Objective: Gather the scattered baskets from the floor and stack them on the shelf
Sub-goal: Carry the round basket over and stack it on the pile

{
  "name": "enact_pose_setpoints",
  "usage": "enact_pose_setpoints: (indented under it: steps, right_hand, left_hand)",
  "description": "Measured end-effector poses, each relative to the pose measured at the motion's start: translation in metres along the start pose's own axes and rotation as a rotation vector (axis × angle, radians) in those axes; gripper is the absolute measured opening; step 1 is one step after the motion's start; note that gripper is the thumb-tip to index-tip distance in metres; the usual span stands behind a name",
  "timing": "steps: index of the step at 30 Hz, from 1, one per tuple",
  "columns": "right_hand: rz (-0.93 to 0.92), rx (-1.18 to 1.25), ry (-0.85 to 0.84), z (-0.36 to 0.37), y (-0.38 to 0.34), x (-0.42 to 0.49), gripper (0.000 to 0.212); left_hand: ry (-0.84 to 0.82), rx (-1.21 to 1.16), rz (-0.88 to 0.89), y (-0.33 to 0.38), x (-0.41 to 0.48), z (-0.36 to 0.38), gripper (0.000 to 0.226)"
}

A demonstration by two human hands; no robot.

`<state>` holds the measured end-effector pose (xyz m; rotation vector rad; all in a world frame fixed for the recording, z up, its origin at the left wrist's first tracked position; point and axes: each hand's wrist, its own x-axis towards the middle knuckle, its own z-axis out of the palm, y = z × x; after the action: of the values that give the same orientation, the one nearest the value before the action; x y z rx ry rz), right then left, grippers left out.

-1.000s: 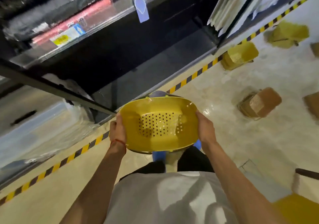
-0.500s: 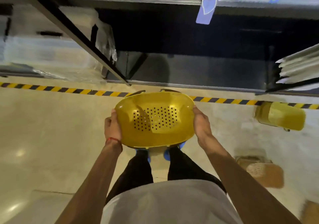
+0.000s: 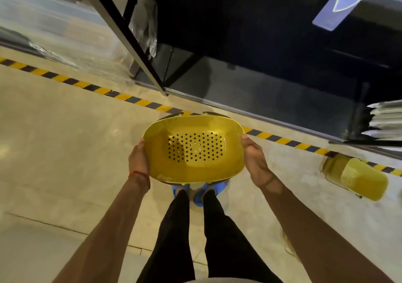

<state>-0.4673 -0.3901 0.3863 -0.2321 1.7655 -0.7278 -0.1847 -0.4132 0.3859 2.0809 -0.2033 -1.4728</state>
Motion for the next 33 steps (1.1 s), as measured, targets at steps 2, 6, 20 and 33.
enact_pose_setpoints:
  steps: [2, 6, 20, 33]
  right_hand:
    - [-0.042, -0.064, -0.054, -0.002, 0.010, 0.009, 0.031]
    - [-0.124, -0.151, -0.030, 0.003, 0.017, 0.036, 0.026]
    - [-0.097, -0.078, 0.038, 0.015, 0.048, 0.085, 0.020]
    - [-0.120, -0.052, 0.018, 0.011, 0.051, 0.088, 0.022]
  left_hand:
    - [-0.022, -0.024, -0.024, -0.012, 0.017, -0.002, 0.048]
    - [-0.036, -0.042, -0.040, -0.030, 0.039, 0.000, 0.035]
    - [0.044, -0.033, 0.091, -0.076, 0.076, 0.002, 0.022]
    - [0.073, 0.168, 0.132, -0.082, 0.086, 0.000, 0.013]
